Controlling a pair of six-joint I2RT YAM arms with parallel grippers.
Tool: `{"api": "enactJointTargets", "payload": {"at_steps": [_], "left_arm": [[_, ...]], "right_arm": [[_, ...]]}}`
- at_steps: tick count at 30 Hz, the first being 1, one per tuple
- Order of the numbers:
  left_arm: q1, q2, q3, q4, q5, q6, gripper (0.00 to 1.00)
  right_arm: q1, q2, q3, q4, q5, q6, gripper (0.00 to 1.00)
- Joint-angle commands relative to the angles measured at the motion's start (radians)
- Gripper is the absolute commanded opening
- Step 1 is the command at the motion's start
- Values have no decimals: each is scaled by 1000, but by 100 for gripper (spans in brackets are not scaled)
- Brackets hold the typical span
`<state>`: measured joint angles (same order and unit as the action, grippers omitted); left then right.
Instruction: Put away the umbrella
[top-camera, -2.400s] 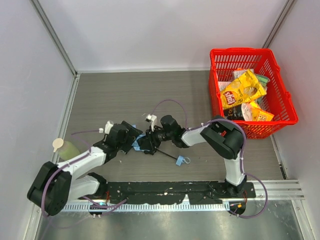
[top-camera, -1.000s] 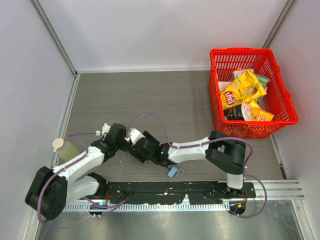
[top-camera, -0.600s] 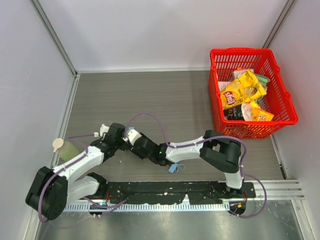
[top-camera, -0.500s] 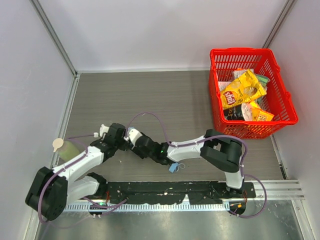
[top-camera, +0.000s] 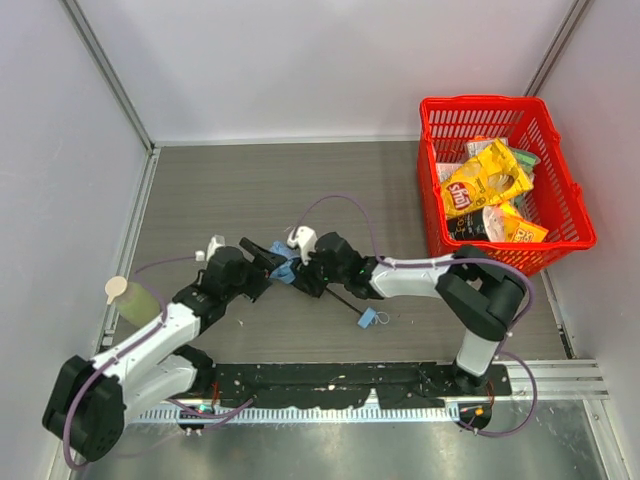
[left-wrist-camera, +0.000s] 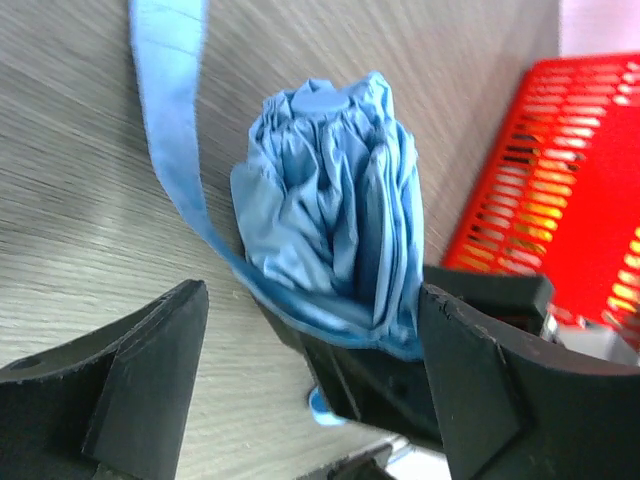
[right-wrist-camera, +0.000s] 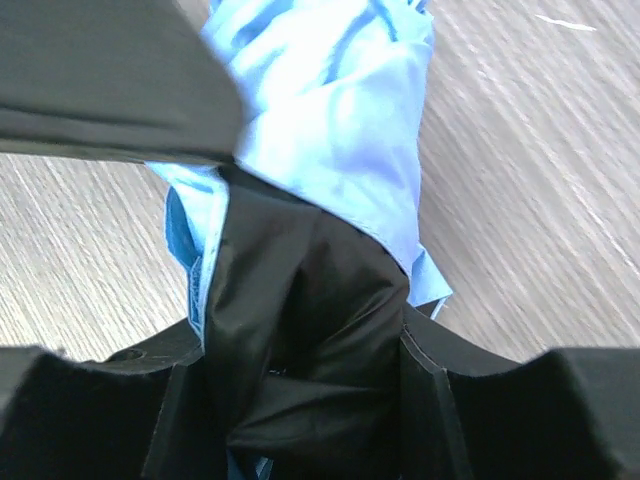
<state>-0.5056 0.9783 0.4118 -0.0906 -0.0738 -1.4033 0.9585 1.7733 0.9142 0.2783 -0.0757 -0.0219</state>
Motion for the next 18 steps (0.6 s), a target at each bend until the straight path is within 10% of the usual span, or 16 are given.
{"api": "enactJointTargets", "payload": {"at_steps": [1,18], "left_arm": [[-5,-117,1,61,69,193,87],[-1,-79,197,-153,-35,285,99]], "right_arm": [[-53,-129,-5,30,-82,-27,1],[-63,-186,-24,-14,-157,-49,1]]}}
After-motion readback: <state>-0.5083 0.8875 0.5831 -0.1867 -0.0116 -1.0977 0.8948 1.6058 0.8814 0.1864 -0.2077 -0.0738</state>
